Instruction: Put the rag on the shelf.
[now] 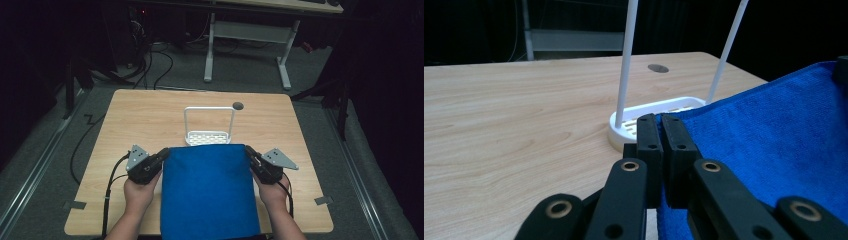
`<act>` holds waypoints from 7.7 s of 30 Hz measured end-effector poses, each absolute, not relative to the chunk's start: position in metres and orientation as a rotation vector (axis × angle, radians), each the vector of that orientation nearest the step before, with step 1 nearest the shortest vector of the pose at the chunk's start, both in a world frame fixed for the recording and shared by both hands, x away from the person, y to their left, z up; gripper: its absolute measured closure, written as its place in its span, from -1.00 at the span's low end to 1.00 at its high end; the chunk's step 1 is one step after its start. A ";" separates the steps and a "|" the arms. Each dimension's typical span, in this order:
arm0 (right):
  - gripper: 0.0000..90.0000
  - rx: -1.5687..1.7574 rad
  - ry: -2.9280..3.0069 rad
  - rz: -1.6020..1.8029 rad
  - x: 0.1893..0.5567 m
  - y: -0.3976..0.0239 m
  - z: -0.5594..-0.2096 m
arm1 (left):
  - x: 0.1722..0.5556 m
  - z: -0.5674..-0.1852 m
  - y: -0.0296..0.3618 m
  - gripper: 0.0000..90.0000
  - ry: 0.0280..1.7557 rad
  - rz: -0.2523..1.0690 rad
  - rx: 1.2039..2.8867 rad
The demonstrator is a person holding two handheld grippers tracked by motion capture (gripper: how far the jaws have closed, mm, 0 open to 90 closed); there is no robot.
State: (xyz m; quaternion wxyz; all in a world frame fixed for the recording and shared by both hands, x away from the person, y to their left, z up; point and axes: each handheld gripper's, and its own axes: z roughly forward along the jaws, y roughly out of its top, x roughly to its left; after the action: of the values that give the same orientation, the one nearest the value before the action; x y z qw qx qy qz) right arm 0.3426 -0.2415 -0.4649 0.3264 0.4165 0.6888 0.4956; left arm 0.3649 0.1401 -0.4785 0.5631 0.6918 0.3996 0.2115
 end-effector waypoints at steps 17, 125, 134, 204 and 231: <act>0.97 1.034 1.702 1.339 0.351 -0.237 -0.412 | 0.380 -0.427 0.145 0.96 0.937 0.579 1.538; 0.98 1.178 1.763 1.133 0.504 -0.238 -0.417 | 0.536 -0.444 0.112 0.96 1.069 0.637 1.807; 0.98 1.222 1.825 1.085 0.492 -0.239 -0.453 | 0.525 -0.480 0.105 0.96 1.071 0.542 1.843; 0.46 1.206 1.805 1.084 0.473 -0.252 -0.436 | 0.505 -0.451 0.135 0.40 1.116 0.569 1.753; 0.13 1.117 1.894 1.086 0.399 -0.261 -0.435 | 0.413 -0.483 0.162 0.30 1.050 0.526 1.795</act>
State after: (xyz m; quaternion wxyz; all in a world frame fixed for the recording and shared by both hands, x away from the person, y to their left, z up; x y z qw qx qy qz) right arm 0.3993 -0.2612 -0.4346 0.3378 0.4288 0.7269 0.4167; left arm 0.4127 0.1618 -0.4826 0.4779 0.7350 0.4301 0.2154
